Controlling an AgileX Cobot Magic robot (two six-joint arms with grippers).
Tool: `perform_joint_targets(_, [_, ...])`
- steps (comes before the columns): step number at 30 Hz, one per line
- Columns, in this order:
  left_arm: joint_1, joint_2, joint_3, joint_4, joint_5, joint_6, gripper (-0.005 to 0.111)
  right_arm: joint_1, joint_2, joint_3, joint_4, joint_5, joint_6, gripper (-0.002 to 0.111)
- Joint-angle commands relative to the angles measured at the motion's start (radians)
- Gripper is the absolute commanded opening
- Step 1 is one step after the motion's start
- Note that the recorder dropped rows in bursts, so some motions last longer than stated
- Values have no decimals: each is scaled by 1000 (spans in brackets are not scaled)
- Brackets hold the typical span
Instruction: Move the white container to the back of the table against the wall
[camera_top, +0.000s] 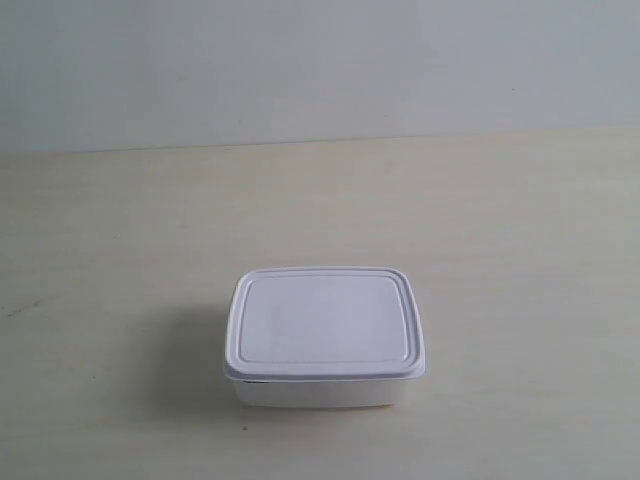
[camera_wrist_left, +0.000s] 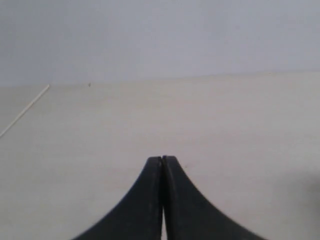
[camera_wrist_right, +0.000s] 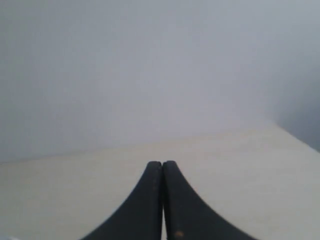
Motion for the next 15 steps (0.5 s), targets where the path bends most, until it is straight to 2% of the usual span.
perform_joint_targets(1, [2,-5,0,11,-279,-11,0,-6,-5,5,38,-179,1,0])
perform_joint_targets(3, [2,-5,0,11,-453,-60,0,-6,-5,5,43,-255,51,0])
perform_joint_targets(6, [2,-5,0,11,-633,-233,0,-6,-5,5,43,-328,412,0])
perform_joint_targets(8, [2,-5,0,15,-690,-276,0,-6,-5,5,41,-330,564,0])
perform_joint_targets(13, [2,-5,0,15,-696,-281,0,-6,-5,5,81,-354,581,0])
perform_joint_targets(15, [2,-5,0,15,-716,-375,0,-6,-5,5,82,-350,585,0])
